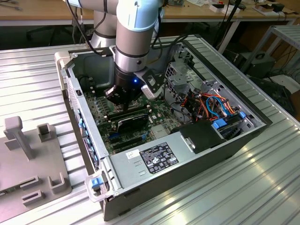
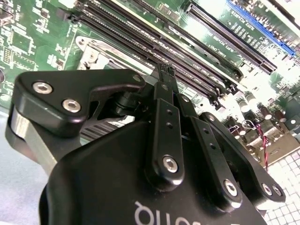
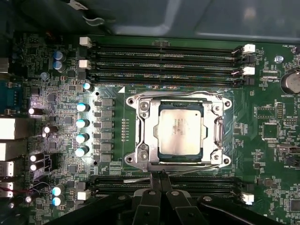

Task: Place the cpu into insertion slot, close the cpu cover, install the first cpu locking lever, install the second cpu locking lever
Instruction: 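Install the second cpu locking lever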

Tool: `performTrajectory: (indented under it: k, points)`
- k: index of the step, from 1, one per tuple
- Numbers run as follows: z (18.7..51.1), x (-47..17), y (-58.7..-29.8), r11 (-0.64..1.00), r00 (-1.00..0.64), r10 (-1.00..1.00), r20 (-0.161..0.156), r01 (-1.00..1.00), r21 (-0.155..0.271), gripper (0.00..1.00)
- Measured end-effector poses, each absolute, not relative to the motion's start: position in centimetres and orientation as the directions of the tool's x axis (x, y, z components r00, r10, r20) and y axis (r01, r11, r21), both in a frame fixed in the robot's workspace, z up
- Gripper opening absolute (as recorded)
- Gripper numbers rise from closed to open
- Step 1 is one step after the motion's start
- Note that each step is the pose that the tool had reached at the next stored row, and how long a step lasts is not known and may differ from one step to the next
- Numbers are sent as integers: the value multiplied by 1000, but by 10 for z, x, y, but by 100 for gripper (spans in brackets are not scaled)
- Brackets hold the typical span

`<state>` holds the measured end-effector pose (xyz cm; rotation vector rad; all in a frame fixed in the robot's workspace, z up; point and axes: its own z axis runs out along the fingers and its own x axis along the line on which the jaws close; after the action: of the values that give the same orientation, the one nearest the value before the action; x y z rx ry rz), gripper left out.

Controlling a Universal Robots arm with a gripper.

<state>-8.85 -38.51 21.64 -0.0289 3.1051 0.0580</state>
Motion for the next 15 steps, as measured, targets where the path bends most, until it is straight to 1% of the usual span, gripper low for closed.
performTrajectory:
  k: [3, 9, 15]
  points:
    - [216, -92, -385, 999, -999, -18, -36, -19, 38, 11]
    - [216, -93, -384, 999, -1000, -18, -13, -18, 41, 11]
    - [215, -98, -382, 999, -1000, -18, -10, -18, 42, 11]
